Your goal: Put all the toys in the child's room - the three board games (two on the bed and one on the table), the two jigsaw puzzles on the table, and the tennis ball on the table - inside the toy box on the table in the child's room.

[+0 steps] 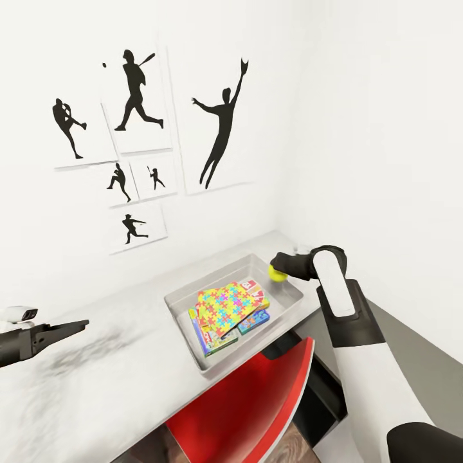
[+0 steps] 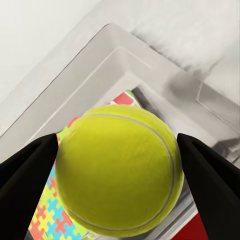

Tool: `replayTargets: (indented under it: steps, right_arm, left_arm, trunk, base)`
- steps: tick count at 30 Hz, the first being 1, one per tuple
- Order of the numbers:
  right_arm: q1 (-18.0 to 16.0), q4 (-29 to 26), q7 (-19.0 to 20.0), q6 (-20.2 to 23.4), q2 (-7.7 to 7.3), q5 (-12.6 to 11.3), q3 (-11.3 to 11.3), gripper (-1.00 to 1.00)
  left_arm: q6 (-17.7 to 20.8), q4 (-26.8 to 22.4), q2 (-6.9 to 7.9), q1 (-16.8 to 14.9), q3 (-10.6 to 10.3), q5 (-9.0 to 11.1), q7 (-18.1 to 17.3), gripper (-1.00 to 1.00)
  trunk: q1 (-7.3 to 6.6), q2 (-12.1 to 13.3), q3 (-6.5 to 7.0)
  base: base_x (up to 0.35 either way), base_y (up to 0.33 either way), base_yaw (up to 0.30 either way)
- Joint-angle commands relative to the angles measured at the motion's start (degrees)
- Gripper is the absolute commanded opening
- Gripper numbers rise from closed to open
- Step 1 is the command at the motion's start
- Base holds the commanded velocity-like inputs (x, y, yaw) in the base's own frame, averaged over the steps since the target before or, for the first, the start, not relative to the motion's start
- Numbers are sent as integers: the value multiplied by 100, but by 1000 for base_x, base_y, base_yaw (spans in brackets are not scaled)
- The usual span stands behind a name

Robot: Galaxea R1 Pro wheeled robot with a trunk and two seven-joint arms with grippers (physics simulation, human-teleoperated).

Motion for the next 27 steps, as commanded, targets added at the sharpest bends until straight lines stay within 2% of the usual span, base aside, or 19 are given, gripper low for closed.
replayTargets:
  steps: [1,16,23,27]
  right_arm:
    - [-6,-3,-61,14,-1,-53,-3,-100]
    - [-6,64,-53,14,-14,-3,23,-100]
    - [-14,91,-83,14,-9,-5,23,-100]
    - [-34,296,-93,14,-2,-1,19,-100]
  left_arm:
    - [60,-1,2,-4,0,-7,-25,100]
    - [59,2,1,-4,-2,-7,-25,100]
    - [59,6,1,-4,-2,-7,-25,100]
    - [59,4,1,-4,-1,-7,-25,100]
  trunk:
    - [4,-12,-12]
    - [4,-12,-14]
    - [4,-12,-64]
    - [4,-12,-101]
  base:
    - [0,0,0]
    - [0,0,0]
    - [0,0,0]
    - [0,0,0]
